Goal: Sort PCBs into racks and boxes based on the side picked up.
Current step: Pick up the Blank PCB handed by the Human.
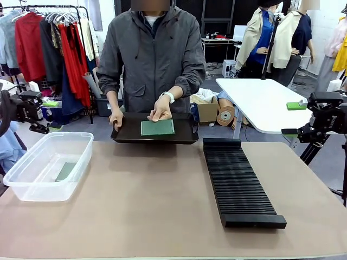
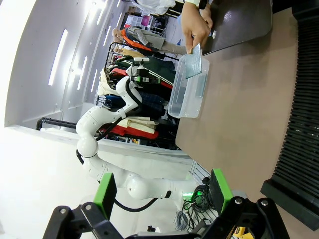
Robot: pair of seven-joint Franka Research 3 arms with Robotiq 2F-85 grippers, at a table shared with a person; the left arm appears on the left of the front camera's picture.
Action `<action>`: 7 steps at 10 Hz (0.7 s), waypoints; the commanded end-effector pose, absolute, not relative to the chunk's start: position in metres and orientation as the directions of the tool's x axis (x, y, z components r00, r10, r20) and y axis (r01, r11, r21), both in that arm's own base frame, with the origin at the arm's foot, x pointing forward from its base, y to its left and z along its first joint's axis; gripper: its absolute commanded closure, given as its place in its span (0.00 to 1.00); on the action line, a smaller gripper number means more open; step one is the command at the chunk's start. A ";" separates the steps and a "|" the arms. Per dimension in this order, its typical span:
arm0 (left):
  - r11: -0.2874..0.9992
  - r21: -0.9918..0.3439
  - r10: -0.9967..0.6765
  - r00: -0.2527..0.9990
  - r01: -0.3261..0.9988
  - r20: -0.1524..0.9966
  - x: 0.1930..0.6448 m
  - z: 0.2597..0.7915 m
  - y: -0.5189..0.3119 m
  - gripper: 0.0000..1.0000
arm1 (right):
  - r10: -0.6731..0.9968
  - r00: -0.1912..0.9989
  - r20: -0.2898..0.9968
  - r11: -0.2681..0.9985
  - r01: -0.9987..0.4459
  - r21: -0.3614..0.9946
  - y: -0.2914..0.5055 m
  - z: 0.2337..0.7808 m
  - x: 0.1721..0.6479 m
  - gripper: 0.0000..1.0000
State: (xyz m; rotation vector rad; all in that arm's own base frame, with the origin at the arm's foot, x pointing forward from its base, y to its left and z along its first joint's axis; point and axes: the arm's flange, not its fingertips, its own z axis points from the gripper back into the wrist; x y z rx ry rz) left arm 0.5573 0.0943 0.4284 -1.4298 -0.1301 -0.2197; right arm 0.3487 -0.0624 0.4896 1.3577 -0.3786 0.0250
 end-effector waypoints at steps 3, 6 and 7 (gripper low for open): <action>0.154 -0.956 0.022 0.967 0.248 0.255 0.561 0.424 0.088 0.00 | -0.208 0.942 0.265 0.212 -0.221 0.952 -0.062 0.493 0.349 0.00; 0.111 -0.963 -0.042 0.969 0.245 0.242 0.561 0.430 0.094 0.00 | -0.208 0.942 0.265 0.212 -0.221 0.952 -0.062 0.493 0.349 0.00; 0.111 -0.963 -0.042 0.969 0.245 0.242 0.561 0.430 0.094 0.00 | -0.208 0.942 0.265 0.212 -0.221 0.952 -0.062 0.493 0.349 0.00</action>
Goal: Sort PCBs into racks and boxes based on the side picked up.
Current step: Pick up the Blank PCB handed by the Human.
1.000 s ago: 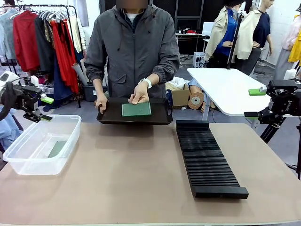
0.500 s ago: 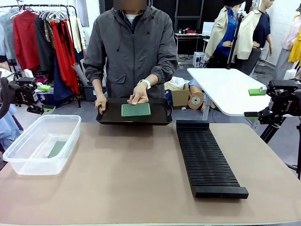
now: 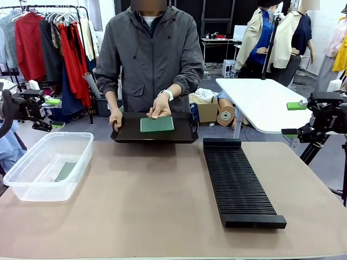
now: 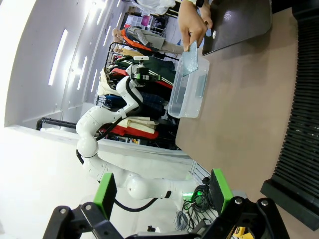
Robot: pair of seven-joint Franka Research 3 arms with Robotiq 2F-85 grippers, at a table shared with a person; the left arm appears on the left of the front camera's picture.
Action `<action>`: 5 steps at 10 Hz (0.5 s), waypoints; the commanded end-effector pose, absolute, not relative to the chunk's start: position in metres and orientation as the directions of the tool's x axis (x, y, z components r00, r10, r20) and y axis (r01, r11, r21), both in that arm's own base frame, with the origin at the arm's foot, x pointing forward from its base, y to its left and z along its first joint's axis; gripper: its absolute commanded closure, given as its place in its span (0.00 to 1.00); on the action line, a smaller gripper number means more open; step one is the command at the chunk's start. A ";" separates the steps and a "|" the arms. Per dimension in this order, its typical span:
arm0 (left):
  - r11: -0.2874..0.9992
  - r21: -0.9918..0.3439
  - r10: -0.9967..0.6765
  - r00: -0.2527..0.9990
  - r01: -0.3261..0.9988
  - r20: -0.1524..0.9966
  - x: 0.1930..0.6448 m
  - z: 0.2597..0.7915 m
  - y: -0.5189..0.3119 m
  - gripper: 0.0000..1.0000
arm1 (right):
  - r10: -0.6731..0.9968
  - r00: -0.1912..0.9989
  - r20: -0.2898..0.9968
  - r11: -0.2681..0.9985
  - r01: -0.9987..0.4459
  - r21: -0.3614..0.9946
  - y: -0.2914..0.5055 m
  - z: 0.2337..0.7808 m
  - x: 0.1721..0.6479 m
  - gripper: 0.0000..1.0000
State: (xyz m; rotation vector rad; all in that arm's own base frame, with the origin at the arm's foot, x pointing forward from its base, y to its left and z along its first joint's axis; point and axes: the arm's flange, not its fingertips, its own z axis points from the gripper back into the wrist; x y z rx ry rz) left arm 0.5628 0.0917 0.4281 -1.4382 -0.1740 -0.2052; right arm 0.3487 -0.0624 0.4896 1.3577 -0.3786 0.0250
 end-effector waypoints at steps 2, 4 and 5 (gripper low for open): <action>0.111 -0.963 -0.042 0.969 0.245 0.242 0.561 0.430 0.094 0.00 | -0.208 0.942 0.265 0.212 -0.221 0.952 -0.062 0.493 0.349 0.00; 0.111 -0.963 -0.042 0.969 0.245 0.242 0.561 0.430 0.094 0.00 | -0.208 0.942 0.265 0.212 -0.221 0.952 -0.062 0.493 0.349 0.00; 0.111 -0.963 -0.042 0.969 0.245 0.242 0.561 0.430 0.094 0.00 | -0.208 0.942 0.265 0.212 -0.221 0.952 -0.062 0.493 0.349 0.00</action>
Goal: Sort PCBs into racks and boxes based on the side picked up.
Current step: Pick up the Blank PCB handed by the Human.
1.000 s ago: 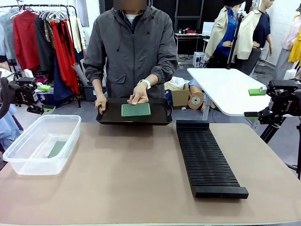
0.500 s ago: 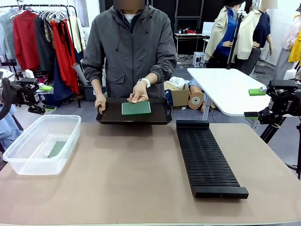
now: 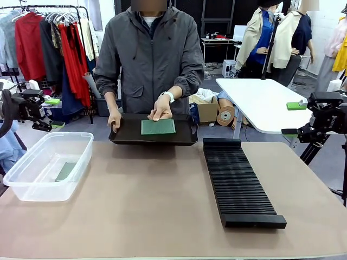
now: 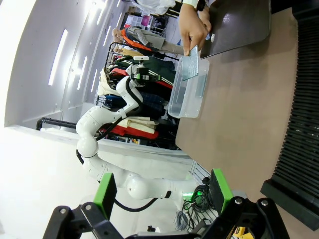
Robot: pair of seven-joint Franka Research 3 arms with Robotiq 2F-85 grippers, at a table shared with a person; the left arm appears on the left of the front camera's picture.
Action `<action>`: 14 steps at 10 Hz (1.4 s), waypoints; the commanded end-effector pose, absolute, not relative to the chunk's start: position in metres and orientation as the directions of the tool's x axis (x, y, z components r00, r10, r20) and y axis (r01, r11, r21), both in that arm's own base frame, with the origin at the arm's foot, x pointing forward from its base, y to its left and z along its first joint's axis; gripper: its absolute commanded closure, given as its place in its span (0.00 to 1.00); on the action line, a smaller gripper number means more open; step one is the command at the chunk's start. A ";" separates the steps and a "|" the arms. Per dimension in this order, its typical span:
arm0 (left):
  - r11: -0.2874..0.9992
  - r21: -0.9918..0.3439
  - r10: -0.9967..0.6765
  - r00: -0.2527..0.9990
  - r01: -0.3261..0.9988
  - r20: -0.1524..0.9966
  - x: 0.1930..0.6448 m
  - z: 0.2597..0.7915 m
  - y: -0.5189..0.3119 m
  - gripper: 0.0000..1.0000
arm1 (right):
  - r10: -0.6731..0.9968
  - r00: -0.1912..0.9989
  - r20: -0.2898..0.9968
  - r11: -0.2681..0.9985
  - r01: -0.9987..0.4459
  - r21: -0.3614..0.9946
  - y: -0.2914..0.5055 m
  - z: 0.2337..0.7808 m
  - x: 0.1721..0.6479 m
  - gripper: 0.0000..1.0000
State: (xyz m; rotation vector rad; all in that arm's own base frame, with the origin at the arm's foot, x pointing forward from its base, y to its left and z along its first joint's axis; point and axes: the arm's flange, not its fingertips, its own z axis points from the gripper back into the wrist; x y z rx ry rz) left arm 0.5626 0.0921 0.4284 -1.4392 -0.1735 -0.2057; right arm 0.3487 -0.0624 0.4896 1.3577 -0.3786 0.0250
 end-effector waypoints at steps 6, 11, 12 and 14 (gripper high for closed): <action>0.111 -0.963 -0.042 0.969 0.245 0.242 0.561 0.430 0.094 0.00 | -0.212 0.935 0.283 0.203 -0.241 0.949 -0.057 0.491 0.352 0.00; 0.111 -0.963 -0.042 0.969 0.245 0.242 0.561 0.430 0.094 0.00 | -0.219 0.945 0.244 0.159 -0.212 0.964 -0.003 0.479 0.370 0.00; 0.111 -0.963 -0.042 0.969 0.245 0.242 0.561 0.430 0.094 0.00 | -0.179 0.948 0.264 0.152 -0.239 0.959 0.005 0.469 0.378 0.00; 0.111 -0.963 -0.042 0.969 0.245 0.242 0.561 0.430 0.094 0.00 | -0.134 0.941 0.311 0.153 -0.291 0.945 0.023 0.452 0.395 0.00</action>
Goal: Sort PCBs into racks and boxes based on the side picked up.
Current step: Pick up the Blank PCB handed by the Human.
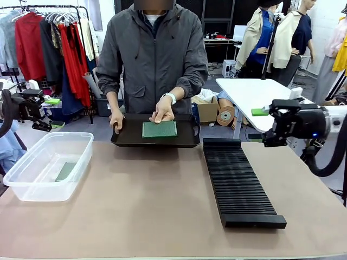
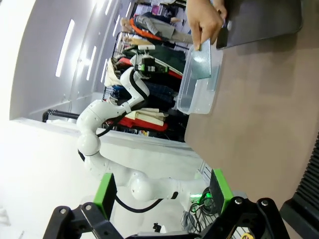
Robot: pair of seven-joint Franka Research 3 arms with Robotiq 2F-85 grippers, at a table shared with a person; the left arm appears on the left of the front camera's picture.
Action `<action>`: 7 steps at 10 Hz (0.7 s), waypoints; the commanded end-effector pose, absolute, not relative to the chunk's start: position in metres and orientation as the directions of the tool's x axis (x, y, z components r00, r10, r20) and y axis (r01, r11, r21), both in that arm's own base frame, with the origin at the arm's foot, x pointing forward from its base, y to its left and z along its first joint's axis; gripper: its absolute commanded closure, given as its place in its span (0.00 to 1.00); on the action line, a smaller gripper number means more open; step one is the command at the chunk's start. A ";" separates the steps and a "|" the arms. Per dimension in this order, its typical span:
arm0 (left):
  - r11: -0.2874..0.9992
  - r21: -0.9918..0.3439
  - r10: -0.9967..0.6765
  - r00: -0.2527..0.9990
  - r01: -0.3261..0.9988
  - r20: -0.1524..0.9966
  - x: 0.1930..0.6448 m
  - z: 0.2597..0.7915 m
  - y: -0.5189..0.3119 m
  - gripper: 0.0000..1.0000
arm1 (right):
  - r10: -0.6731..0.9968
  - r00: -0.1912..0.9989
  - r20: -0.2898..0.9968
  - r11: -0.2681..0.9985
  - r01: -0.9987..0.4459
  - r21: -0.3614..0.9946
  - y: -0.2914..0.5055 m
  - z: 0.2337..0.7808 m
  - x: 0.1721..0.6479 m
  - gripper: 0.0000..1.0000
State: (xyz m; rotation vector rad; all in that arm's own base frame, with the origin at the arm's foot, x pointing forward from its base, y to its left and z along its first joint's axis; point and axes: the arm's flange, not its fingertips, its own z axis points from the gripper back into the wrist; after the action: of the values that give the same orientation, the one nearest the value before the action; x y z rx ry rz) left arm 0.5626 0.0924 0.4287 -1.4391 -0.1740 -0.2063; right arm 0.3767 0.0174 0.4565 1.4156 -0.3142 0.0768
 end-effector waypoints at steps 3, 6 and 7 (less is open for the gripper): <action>0.111 -0.963 -0.042 0.969 0.245 0.242 0.561 0.430 0.094 0.00 | -0.108 0.917 0.385 0.159 -0.366 0.917 0.045 0.434 0.412 0.00; 0.111 -0.963 -0.042 0.969 0.245 0.242 0.561 0.430 0.094 0.00 | -0.074 0.913 0.402 0.162 -0.387 0.908 0.057 0.411 0.447 0.00; 0.111 -0.963 -0.042 0.969 0.245 0.242 0.561 0.430 0.094 0.00 | -0.041 0.921 0.387 0.149 -0.378 0.914 0.060 0.405 0.461 0.00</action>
State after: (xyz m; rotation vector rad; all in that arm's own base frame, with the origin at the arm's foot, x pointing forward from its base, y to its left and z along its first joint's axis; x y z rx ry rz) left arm 0.5626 0.0925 0.4289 -1.4392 -0.1740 -0.2067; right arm 0.4401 0.0545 0.4090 1.3895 -0.3528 0.2201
